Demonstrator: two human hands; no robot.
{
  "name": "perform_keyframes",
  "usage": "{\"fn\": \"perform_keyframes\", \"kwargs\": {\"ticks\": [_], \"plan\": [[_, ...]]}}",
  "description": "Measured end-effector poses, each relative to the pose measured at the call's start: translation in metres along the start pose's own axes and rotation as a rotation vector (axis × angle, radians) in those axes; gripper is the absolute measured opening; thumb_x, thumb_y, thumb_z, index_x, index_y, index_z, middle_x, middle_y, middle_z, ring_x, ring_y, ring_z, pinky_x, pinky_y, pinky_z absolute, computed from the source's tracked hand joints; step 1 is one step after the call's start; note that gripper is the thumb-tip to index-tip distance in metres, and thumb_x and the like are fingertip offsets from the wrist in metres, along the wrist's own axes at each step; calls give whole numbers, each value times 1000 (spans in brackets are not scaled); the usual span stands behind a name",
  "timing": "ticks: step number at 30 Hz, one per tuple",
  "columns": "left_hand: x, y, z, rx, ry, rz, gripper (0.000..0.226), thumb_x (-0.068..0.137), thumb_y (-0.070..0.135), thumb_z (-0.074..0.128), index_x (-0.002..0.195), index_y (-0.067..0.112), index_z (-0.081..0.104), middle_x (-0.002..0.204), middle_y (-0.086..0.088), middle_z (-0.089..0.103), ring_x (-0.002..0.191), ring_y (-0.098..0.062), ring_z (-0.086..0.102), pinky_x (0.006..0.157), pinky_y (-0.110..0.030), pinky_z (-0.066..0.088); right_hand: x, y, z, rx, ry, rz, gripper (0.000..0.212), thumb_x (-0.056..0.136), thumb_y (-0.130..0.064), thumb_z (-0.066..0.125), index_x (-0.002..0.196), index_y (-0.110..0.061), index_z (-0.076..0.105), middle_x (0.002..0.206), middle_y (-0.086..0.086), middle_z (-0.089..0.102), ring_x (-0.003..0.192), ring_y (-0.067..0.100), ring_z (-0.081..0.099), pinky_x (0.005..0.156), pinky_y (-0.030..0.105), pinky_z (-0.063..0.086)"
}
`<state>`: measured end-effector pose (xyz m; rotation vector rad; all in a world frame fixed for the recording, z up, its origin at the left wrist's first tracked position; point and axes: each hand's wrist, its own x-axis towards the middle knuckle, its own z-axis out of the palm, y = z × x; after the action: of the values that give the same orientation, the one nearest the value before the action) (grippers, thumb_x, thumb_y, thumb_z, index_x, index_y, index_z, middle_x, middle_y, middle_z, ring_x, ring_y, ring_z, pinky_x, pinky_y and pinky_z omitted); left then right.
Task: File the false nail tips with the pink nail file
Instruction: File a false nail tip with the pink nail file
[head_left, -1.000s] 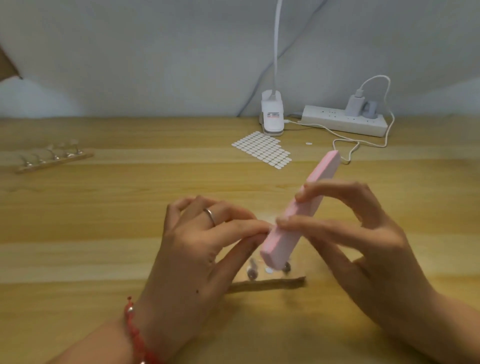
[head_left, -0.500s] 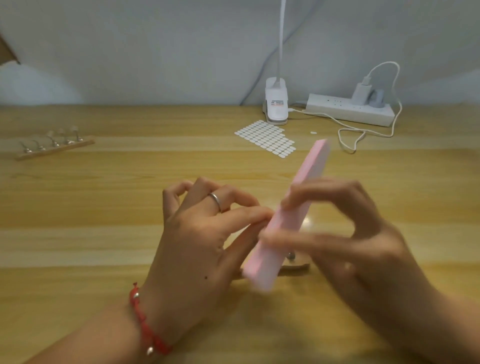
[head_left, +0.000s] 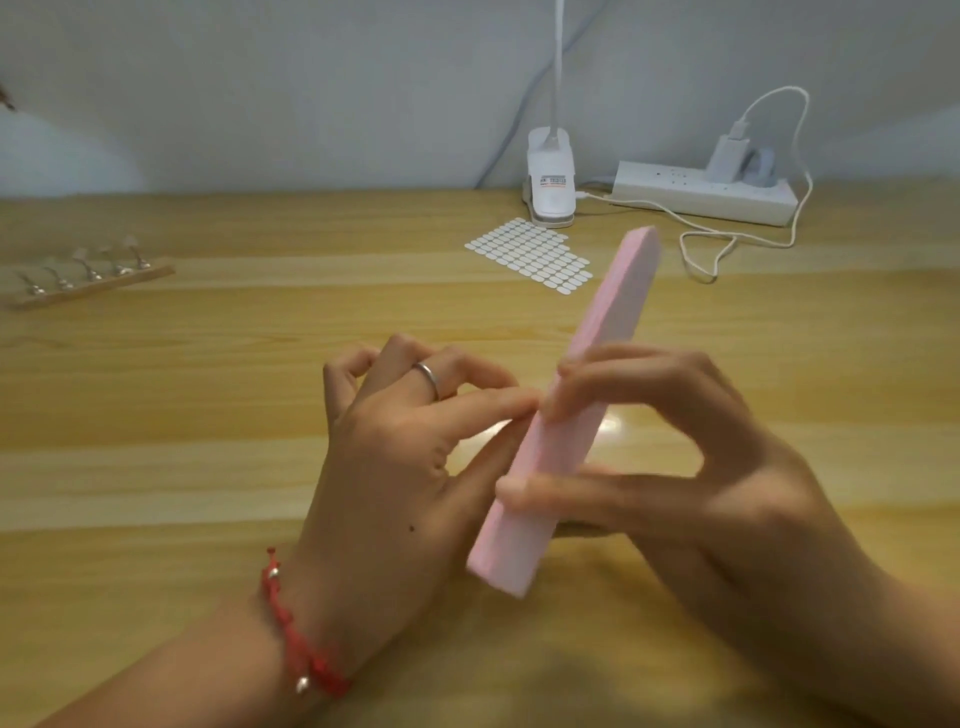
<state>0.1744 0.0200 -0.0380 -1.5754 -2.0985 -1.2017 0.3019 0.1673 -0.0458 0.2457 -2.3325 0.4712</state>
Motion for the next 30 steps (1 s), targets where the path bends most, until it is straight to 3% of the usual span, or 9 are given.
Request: {"fn": "perform_keyframes", "kwargs": {"ticks": [3, 7, 10, 14, 17, 21, 24, 28, 30], "plan": [[0, -2, -1, 10, 5, -16, 18, 86, 37, 54, 99, 38, 66, 92, 16, 63, 90, -9, 48, 81, -34, 21, 3, 5, -4, 23, 39, 114, 39, 90, 3, 57, 118, -24, 60, 115, 8, 53, 113, 32, 55, 100, 44, 47], [-1, -2, -2, -17, -8, -5, 16, 85, 36, 57, 100, 41, 60, 93, 16, 62, 91, -9, 48, 82, -34, 22, 0, -2, -2, -94, 13, -1, 42, 93, 1, 55, 113, -34, 67, 113, 2, 58, 108, 22, 53, 91, 35, 47], [-1, -3, -2, 2, -7, -21, 18, 86, 35, 54, 101, 39, 64, 94, 16, 63, 91, -10, 49, 82, -33, 22, 3, 3, -6, -93, 22, 70, 42, 90, 0, 62, 120, -28, 60, 112, 2, 54, 107, 27, 52, 89, 45, 50], [-2, -1, -2, -16, -20, -7, 17, 86, 34, 56, 102, 39, 61, 95, 16, 63, 91, -10, 48, 82, -34, 23, 0, -4, -3, -100, 5, -18, 41, 90, 1, 60, 113, -32, 68, 112, 3, 58, 106, 23, 53, 92, 32, 47], [-1, -2, -2, 2, -11, -22, 19, 87, 33, 56, 102, 36, 66, 95, 15, 64, 91, -10, 48, 84, -32, 23, 4, 4, -8, -29, 30, 83, 39, 90, -1, 61, 120, -25, 59, 113, 3, 52, 109, 29, 53, 93, 42, 50], [-2, -3, -2, 18, -61, -6, 24, 87, 29, 56, 106, 29, 70, 98, 14, 63, 94, -9, 45, 83, -31, 22, 1, -7, -2, -39, 2, 4, 43, 89, 2, 61, 115, -31, 65, 114, 0, 54, 109, 21, 52, 96, 34, 46], [-2, -4, -2, 27, -58, -13, 25, 89, 27, 53, 107, 29, 70, 98, 15, 62, 94, -9, 44, 85, -28, 22, 4, 0, -7, 24, 25, 102, 40, 88, 0, 62, 121, -22, 58, 113, 5, 53, 111, 29, 53, 95, 40, 50], [-2, -2, -1, 15, -57, 21, 19, 87, 26, 59, 102, 28, 70, 97, 18, 61, 93, -7, 43, 82, -31, 23, 1, -10, -2, -28, 19, 13, 46, 85, 4, 63, 115, -31, 63, 114, -3, 52, 111, 22, 51, 97, 31, 45], [-1, -2, -2, -13, -39, 0, 19, 91, 28, 53, 101, 30, 69, 96, 21, 61, 93, -5, 44, 83, -28, 23, 4, 3, -6, -17, 33, 66, 40, 87, 1, 63, 118, -24, 61, 113, 2, 53, 110, 28, 53, 97, 27, 44]]}}
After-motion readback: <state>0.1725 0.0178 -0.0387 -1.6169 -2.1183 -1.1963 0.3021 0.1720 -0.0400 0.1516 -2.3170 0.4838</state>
